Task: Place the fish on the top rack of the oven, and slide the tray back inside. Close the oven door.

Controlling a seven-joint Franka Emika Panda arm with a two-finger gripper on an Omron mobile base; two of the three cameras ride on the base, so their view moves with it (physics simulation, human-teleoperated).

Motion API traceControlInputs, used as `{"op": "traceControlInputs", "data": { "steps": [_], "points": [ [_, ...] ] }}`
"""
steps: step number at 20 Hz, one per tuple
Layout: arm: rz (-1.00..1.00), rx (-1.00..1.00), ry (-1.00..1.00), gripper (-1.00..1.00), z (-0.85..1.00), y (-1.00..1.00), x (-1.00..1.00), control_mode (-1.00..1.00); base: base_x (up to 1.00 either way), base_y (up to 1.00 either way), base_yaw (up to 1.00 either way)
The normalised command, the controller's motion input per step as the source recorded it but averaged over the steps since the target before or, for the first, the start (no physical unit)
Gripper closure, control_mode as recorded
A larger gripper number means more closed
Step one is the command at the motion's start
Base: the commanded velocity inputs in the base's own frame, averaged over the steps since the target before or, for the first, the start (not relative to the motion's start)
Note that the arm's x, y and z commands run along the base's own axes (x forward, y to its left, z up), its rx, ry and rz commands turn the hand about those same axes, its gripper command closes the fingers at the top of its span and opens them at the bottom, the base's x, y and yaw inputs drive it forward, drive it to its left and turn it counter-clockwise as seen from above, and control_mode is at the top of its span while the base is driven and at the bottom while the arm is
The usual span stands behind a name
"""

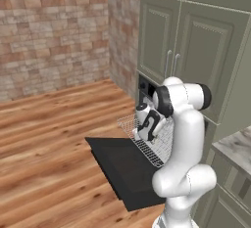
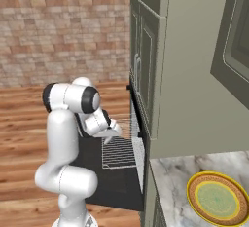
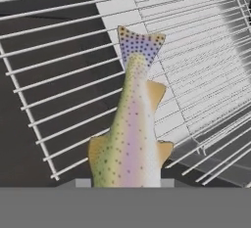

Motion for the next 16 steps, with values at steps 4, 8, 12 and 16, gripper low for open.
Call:
{"op": "traceControlInputs", "data": {
  "steps": [4, 8, 12, 16],
  "points": [
    [0.0, 0.0, 0.0, 1.0, -0.19, -0.08, 0.22, -1.0, 0.0, 0.0, 0.0],
    [0.0, -0.01, 0.0, 1.0, -0.22, -0.02, 0.28, -1.0, 0.0, 0.0, 0.0],
    [0.0, -0.01, 0.0, 1.0, -0.23, 0.0, 0.3, -1.0, 0.0, 0.0, 0.0],
    [0.0, 0.0, 0.0, 1.0, -0.21, 0.0, 0.29, -1.0, 0.0, 0.0, 0.0]
  ]
}}
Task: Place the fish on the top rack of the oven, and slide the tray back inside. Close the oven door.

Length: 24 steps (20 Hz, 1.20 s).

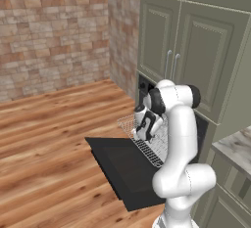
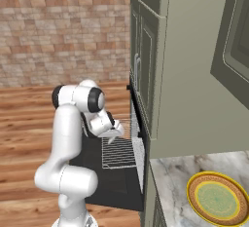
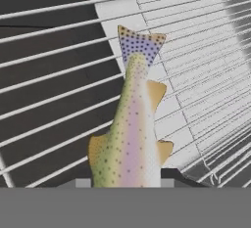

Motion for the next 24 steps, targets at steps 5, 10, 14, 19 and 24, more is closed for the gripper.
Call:
{"op": "traceControlInputs", "data": {
  "steps": [5, 10, 14, 19, 24],
  "points": [
    [0.0, 0.0, 0.0, 1.0, -0.18, -0.04, 0.24, -1.0, 0.0, 0.0, 0.0],
    [0.0, 0.0, 0.0, 1.0, -0.2, -0.09, 0.2, -1.0, 0.0, 0.0, 0.0],
    [0.0, 0.0, 0.0, 1.0, -0.21, -0.1, 0.22, -1.0, 0.0, 0.0, 0.0],
    [0.0, 0.0, 0.0, 1.0, -0.21, -0.05, 0.24, -1.0, 0.0, 0.0, 0.0],
    [0.0, 0.0, 0.0, 1.0, -0.19, -0.06, 0.23, -1.0, 0.0, 0.0, 0.0]
  ]
}}
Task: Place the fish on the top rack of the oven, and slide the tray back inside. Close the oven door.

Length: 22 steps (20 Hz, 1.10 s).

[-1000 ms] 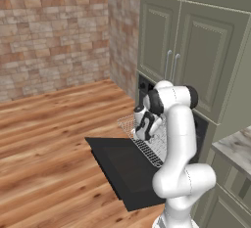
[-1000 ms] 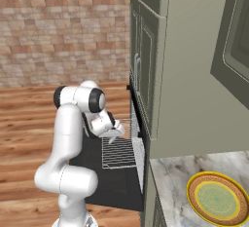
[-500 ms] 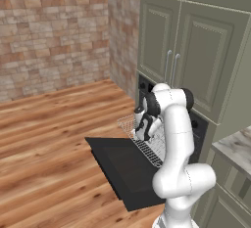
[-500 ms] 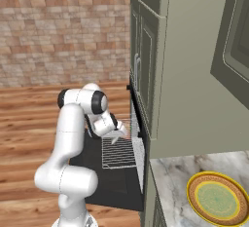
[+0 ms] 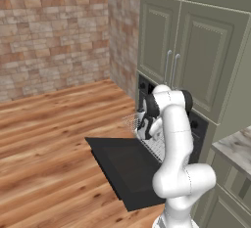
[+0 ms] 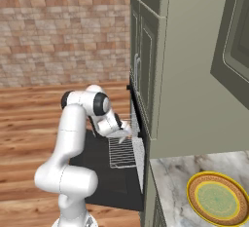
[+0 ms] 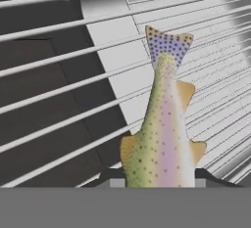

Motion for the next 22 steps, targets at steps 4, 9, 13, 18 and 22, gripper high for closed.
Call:
{"op": "traceControlInputs", "data": {
  "steps": [4, 9, 13, 18, 22],
  "points": [
    [0.0, -0.01, 0.0, 1.0, -0.28, -0.02, 0.09, -1.0, 0.0, 0.0, 0.0],
    [0.0, -0.04, -0.01, -1.0, -0.32, 0.0, 0.01, -1.0, 0.0, 0.0, 0.0],
    [0.0, -0.02, -0.03, -1.0, -0.05, 0.0, -0.08, -1.0, 0.0, 0.0, 0.0],
    [0.0, -0.02, -0.09, -1.0, 0.04, 0.01, -0.26, -1.0, 0.0, 0.0, 0.0],
    [0.0, -0.04, -0.1, -1.0, 0.21, 0.08, -0.36, -1.0, 0.0, 0.0, 0.0]
  ]
}}
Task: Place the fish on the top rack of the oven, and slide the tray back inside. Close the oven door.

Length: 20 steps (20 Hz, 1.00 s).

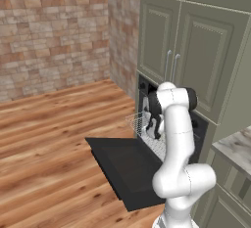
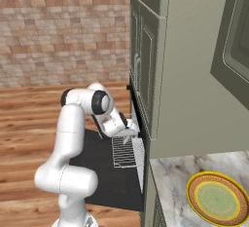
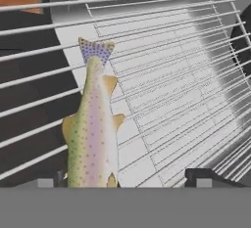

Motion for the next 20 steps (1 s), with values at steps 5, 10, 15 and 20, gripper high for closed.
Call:
{"op": "traceControlInputs", "data": {
  "steps": [5, 10, 15, 20],
  "points": [
    [0.0, -0.06, -0.13, -1.0, 0.4, 0.2, -0.43, -1.0, 0.0, 0.0, 0.0],
    [0.0, -0.09, -0.15, -1.0, 0.54, 0.36, -0.52, -1.0, 0.0, 0.0, 0.0],
    [0.0, -0.08, -0.13, -1.0, 0.62, 0.4, -0.66, -1.0, 0.0, 0.0, 0.0],
    [0.0, 0.0, -0.1, -1.0, 0.66, 0.38, -0.77, -1.0, 0.0, 0.0, 0.0]
  ]
}}
